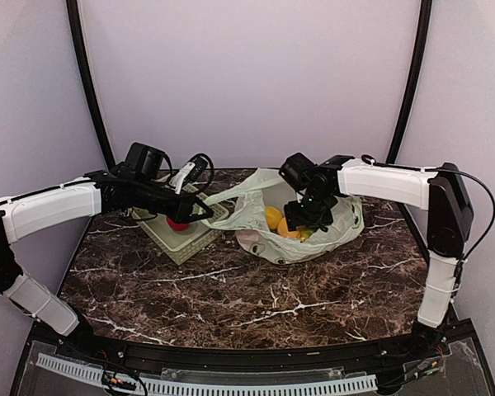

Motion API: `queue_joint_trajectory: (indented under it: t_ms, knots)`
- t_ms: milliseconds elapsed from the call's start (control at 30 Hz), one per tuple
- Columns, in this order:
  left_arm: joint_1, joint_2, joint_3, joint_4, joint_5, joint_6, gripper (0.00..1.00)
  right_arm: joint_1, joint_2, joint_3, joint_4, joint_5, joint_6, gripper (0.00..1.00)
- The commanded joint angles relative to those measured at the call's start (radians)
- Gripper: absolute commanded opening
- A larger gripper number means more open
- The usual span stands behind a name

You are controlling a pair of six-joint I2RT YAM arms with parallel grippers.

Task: Untie the knot of the plastic bag and take out the fruit
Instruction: Pick up the fake fruit from the takeout bag.

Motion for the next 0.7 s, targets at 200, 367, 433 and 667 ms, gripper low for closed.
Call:
queue_joint_trajectory:
  t_ms: [200,367,433,667]
  knots:
    - [-0.004,-0.010,-0.006,-0.022,0.006,-0.005,0.01,-0.088,0.058,0.019,0.024,0.027,-0.020,0.80]
    - [-0.004,-0.013,-0.004,-0.024,0.009,-0.004,0.01,-0.110,0.082,0.027,0.029,0.027,-0.031,0.81]
    - [-0.004,-0.014,-0.005,-0.024,0.008,-0.004,0.01,-0.114,0.088,0.024,0.015,0.051,-0.026,0.82]
    - [-0.004,-0.018,-0.005,-0.023,0.010,-0.006,0.01,-0.125,0.064,-0.027,0.055,0.018,-0.030,0.67]
